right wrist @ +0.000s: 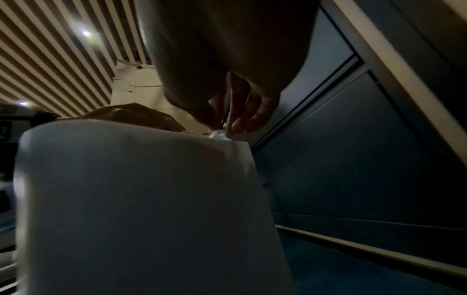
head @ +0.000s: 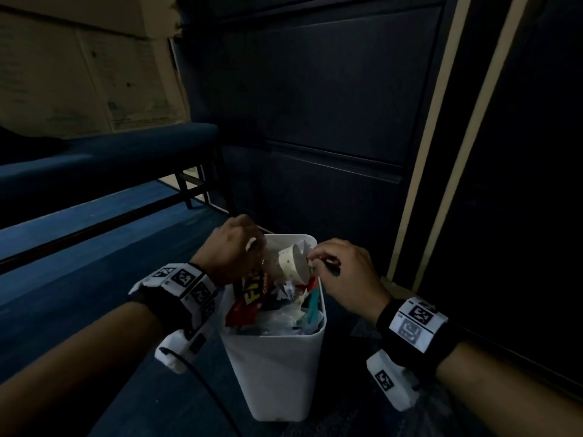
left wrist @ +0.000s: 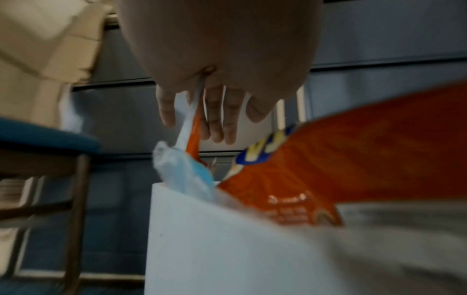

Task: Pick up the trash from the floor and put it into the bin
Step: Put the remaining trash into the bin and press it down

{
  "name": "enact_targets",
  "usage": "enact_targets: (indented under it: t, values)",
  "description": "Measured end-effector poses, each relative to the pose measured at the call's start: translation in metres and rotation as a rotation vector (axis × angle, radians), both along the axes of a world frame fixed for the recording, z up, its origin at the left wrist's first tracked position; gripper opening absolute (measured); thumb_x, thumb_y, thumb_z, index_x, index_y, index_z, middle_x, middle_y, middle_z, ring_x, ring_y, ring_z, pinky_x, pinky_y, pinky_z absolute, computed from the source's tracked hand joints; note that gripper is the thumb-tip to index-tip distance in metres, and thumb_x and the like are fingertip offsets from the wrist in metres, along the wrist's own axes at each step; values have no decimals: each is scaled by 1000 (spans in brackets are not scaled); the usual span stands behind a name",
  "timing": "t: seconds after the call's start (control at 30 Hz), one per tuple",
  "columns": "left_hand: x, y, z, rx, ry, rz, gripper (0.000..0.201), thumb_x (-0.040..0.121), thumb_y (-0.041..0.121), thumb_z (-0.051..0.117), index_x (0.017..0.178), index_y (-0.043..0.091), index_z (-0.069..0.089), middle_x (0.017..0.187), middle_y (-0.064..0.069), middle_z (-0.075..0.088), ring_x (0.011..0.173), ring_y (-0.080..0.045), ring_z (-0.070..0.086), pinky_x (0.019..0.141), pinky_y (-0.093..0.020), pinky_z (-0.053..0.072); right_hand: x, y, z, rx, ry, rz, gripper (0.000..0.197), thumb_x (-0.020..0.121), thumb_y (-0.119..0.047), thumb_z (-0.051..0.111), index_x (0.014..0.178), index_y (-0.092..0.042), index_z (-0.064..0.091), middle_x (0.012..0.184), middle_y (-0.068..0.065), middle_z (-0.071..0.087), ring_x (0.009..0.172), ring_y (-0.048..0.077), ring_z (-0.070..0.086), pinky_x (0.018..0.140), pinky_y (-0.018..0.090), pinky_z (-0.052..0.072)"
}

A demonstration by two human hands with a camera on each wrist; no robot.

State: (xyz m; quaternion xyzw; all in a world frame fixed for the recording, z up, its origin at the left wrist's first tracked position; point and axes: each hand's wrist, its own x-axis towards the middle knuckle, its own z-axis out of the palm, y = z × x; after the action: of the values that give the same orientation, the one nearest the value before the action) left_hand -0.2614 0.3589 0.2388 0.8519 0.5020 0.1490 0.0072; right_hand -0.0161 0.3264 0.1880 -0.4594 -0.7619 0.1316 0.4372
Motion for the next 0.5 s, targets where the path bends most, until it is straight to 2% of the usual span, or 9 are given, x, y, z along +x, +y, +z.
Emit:
enact_targets:
  t: [0.07,0.1,0.2,0.27,0.33,0.4,0.5]
  values:
    - [9,-9,13,54,-44,-30,15,86,41,44,78,35,55,91,7,53,88,-21,55,75,-43,48,7,-3,-2,18,46,3,8,85,-12,66,89,-18,71,90,-9,65,86,4,62,77,27,54]
    - [14,-12,16,74,-62,-44,18,88,42,42,79,35,55,91,8,53,88,-21,55,75,-42,48,12,-5,-3,19,56,-3,7,86,-12,67,89,-17,71,89,-8,65,84,3,62,76,24,53]
    - [28,-21,17,93,-48,-74,37,92,48,35,94,25,65,100,5,59,93,-19,57,78,-40,48,30,-9,-16,-6,49,-51,5,87,-13,67,89,-16,70,87,-7,64,83,3,60,73,19,50]
    - [35,-26,16,25,-12,-70,52,90,61,29,107,26,63,110,5,58,100,-18,56,83,-41,49,45,-10,-34,-59,46,-88,5,88,-16,66,91,-18,70,89,-8,64,85,2,60,73,18,49]
    - [42,-34,15,-102,29,-36,73,82,75,19,124,27,55,126,5,52,112,-18,52,93,-42,46,62,-12,-57,-150,41,-109,5,89,-18,65,94,-19,68,93,-8,63,89,2,59,78,19,48]
    - [49,-43,18,-192,90,-18,88,72,82,16,139,30,41,141,6,41,125,-16,43,104,-39,38,77,-16,-78,-276,32,-123,8,92,-19,64,100,-17,66,99,-6,62,95,6,58,85,22,47]
    - [60,-57,27,-148,193,-53,96,69,87,12,147,33,27,151,7,31,135,-14,33,109,-35,24,98,-20,-109,-387,-20,-188,11,93,-17,63,103,-16,65,105,-2,61,96,10,56,84,23,45]
